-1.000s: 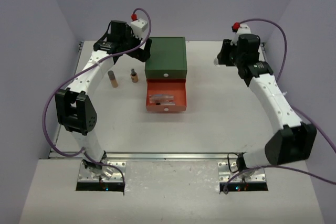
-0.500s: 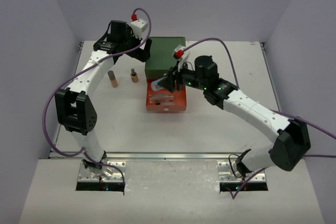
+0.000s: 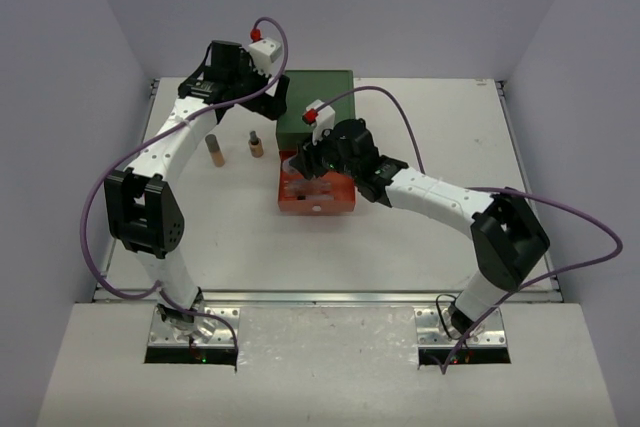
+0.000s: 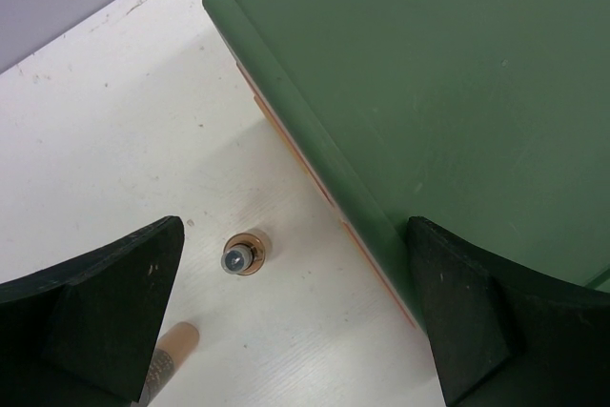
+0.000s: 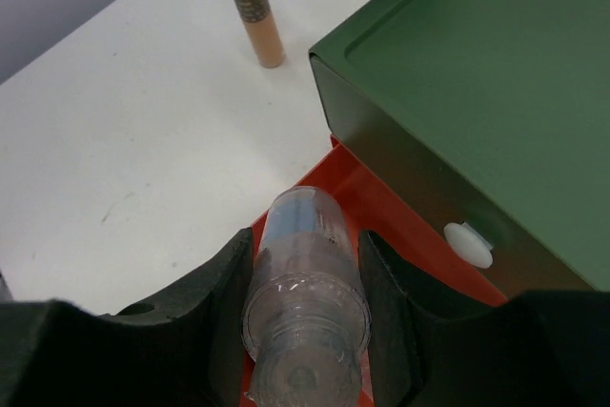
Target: Organize the makeup
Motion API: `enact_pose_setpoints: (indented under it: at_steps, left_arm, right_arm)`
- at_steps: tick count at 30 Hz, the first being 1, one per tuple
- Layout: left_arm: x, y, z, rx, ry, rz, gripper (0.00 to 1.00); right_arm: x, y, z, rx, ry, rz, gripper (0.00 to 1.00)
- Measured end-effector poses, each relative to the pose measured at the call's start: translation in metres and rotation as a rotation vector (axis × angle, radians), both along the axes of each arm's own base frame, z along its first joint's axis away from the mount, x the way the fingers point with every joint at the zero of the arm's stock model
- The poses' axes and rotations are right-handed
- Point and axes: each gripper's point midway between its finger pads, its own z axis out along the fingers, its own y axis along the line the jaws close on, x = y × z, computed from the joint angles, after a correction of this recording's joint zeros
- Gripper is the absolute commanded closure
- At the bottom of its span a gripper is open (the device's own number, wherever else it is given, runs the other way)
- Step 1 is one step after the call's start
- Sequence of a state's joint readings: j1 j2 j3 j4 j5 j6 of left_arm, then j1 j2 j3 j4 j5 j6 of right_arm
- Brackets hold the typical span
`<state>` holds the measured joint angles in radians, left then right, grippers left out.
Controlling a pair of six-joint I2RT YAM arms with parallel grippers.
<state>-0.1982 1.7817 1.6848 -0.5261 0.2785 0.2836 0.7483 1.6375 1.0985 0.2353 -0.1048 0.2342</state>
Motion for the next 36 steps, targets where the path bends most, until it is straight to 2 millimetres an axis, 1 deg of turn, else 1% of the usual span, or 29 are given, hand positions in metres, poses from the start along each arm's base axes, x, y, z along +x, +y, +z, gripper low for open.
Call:
enact_pose_setpoints:
  at_steps: [5,8,11,13,15,17,20,25,30,36]
  left_arm:
    - [0.000,0.000,0.000,-0.001,0.001,-0.002,0.00]
    - [0.000,0.000,0.000,0.001,0.000,-0.004,0.00]
    - [0.000,0.000,0.000,0.005,-0.002,-0.006,0.00]
    - [0.000,0.000,0.000,0.007,-0.003,-0.008,0.00]
    - [0.000,0.000,0.000,0.009,-0.005,-0.010,0.00]
    - [0.000,0.000,0.000,0.010,-0.005,-0.011,0.00]
    - [0.000,0.000,0.000,0.013,-0.007,-0.013,0.00]
    - [0.000,0.000,0.000,0.015,-0.009,-0.015,0.00]
    - [0.000,-0.001,0.000,0.017,-0.011,-0.019,0.00]
    - [0.000,-0.001,0.000,0.017,-0.012,-0.020,0.00]
  right_arm:
    - [0.019,0.008,-0.019,-0.037,0.009,-0.035,0.99]
    - [0.022,0.008,-0.026,-0.044,0.022,-0.046,0.97]
    - [0.023,0.009,-0.030,-0.040,0.033,-0.052,0.91]
    - [0.025,0.010,-0.034,-0.042,0.039,-0.056,0.82]
    - [0.026,0.009,-0.037,-0.046,0.046,-0.064,0.75]
    - [0.026,0.008,-0.039,-0.050,0.052,-0.071,0.65]
    - [0.027,0.007,-0.040,-0.052,0.052,-0.084,0.56]
    - [0.027,0.001,-0.047,-0.079,0.070,-0.107,0.44]
    - [0.025,0.000,-0.049,-0.101,0.064,-0.099,0.36]
    - [0.022,-0.006,-0.050,-0.164,0.033,-0.070,0.36]
